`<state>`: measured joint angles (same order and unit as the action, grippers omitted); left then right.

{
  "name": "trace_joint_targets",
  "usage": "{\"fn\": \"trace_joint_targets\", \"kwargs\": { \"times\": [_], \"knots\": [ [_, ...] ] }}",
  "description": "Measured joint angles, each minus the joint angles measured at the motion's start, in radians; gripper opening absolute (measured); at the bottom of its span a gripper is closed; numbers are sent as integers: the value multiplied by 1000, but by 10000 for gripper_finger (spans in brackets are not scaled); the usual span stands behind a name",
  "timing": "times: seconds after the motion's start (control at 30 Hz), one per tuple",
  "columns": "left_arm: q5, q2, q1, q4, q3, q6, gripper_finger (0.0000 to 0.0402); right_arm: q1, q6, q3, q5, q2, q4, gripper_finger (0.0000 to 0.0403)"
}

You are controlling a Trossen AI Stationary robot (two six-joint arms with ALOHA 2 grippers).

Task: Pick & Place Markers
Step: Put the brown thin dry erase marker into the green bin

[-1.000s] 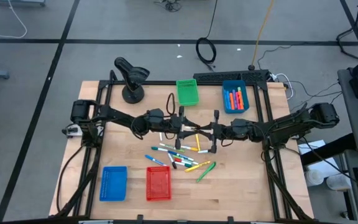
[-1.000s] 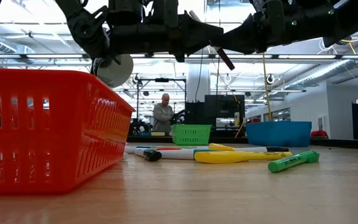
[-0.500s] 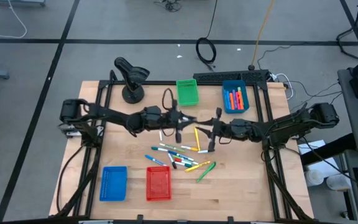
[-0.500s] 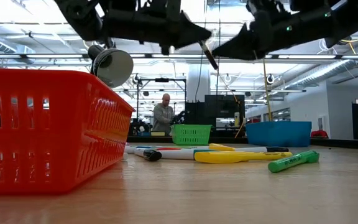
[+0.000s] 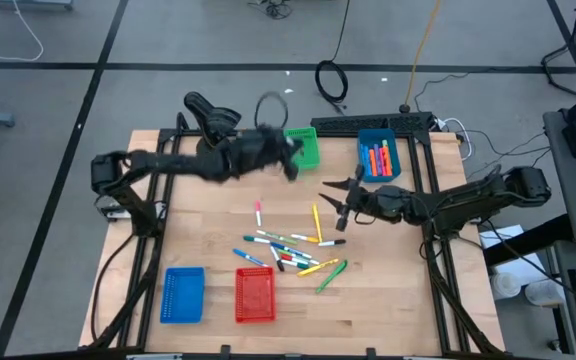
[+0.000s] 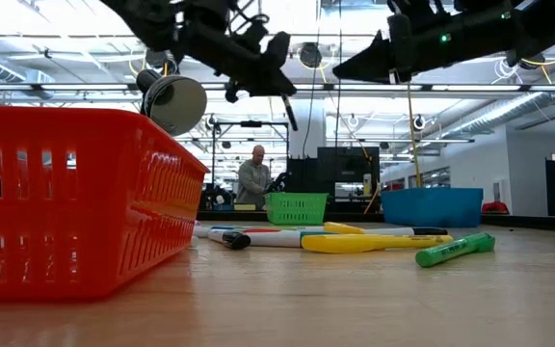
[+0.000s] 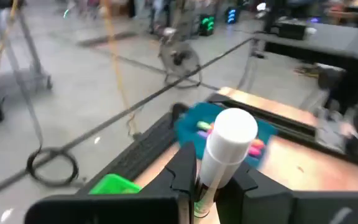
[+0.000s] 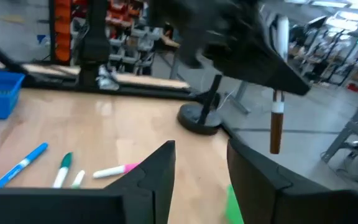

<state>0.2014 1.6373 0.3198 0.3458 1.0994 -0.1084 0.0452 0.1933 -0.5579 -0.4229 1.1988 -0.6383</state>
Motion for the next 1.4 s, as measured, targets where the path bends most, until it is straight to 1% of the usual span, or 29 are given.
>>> {"fn": "trace_joint_targets", "kwargs": {
  "times": [0.13,0.27,0.3,0.37,0.47,0.53,0.67,0.77,0.9,1.17,1.3,1.4],
  "knots": [
    [-88,66,107,-205,159,-102,31,-37,59,0,0,-54,-4,134],
    [-209,183,173,-314,286,-177,31,-73,42,-1,-3,-111,3,134],
    [-229,216,182,-317,311,-184,31,-77,30,0,0,-126,30,133],
    [-253,275,194,-344,337,-189,31,-78,12,0,4,-143,73,131],
    [-250,357,202,-344,347,-198,31,-77,13,1,4,-163,147,130],
    [-250,392,211,-343,347,-219,31,-77,11,1,4,-170,178,130],
    [-248,436,235,-354,349,-246,31,-77,10,1,4,-172,177,130],
    [-246,443,240,-374,348,-233,41,-77,11,1,4,-171,167,130],
    [-275,430,232,-370,349,-204,73,-77,10,1,5,-171,165,130],
    [-289,420,195,-371,349,-81,125,-77,-20,1,5,-171,176,130],
    [-289,387,183,-388,349,5,144,-77,-24,1,5,-171,179,130],
    [-288,335,183,-404,349,32,155,-77,-24,1,5,-171,180,130]
  ]
}}
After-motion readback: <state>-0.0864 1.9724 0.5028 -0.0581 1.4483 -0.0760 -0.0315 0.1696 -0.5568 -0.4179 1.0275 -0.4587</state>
